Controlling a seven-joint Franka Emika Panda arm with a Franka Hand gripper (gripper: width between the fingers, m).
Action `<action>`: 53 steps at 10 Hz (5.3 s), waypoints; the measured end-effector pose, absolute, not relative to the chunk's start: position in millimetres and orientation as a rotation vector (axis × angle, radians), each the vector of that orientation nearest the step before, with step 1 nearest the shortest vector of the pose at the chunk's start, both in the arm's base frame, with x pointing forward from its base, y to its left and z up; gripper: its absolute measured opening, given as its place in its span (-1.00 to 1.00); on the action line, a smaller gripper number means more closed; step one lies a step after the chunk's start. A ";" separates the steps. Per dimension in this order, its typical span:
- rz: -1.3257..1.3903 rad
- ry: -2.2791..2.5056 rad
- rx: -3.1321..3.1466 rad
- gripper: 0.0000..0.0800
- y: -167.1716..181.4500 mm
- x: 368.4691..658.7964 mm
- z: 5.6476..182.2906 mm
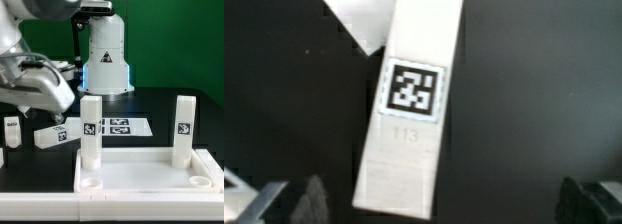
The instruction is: Assemble desk
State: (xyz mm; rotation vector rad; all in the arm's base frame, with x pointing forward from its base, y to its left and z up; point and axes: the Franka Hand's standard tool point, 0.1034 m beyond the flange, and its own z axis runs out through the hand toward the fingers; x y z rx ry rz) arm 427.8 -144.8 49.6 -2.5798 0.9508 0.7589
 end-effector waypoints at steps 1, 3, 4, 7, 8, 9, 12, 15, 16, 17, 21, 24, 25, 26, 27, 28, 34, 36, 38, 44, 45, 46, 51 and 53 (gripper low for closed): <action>0.884 0.945 -2.492 0.62 -146.1 425.6 46.2; 0.991 0.892 -2.462 0.62 -144.3 429.8 44.1; 1.100 0.877 -2.388 0.62 -144.1 423.1 43.9; 1.170 0.955 -2.245 0.62 -146.4 430.2 31.5; 1.170 0.954 -2.251 0.62 -143.7 431.6 31.9; 1.171 0.951 -2.252 0.62 -143.5 431.5 31.4; 1.199 0.997 -2.202 0.62 -140.5 427.4 25.2; 1.228 1.017 -2.197 0.62 -133.2 423.2 9.0; 1.228 1.015 -2.198 0.62 -133.1 423.3 9.2; 1.228 1.017 -2.196 0.30 -133.6 423.0 8.9; 1.229 1.016 -2.197 -0.29 -133.6 422.9 8.9; 1.106 0.860 -2.261 -0.29 -148.7 449.9 68.3; 0.958 0.818 -2.343 -0.29 -159.6 467.1 87.0; 0.827 0.810 -2.412 -0.29 -163.0 473.0 92.8; 0.740 0.842 -2.467 -0.29 -160.8 470.2 87.7; 0.677 0.856 -2.505 -0.29 -160.4 471.2 86.6; 0.062 0.718 -2.778 -0.29 -152.8 582.8 169.9; -0.126 0.749 -2.830 -0.29 -153.4 587.7 171.7; -0.367 0.680 -2.911 -0.29 -108.2 620.1 200.6; -0.786 0.564 -2.963 -0.29 -32.3 594.2 170.4; -0.789 0.533 -2.969 -0.29 -25.7 594.4 169.5; -0.788 0.401 -2.985 -0.29 9.7 596.8 167.8; -0.668 0.184 -3.021 -0.29 88.4 612.4 169.8; -0.666 0.181 -3.022 -0.29 89.2 612.2 168.6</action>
Offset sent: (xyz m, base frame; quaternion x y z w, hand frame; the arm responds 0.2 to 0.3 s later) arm 0.0000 0.0000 0.0000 0.0000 -0.1938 0.0000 0.9810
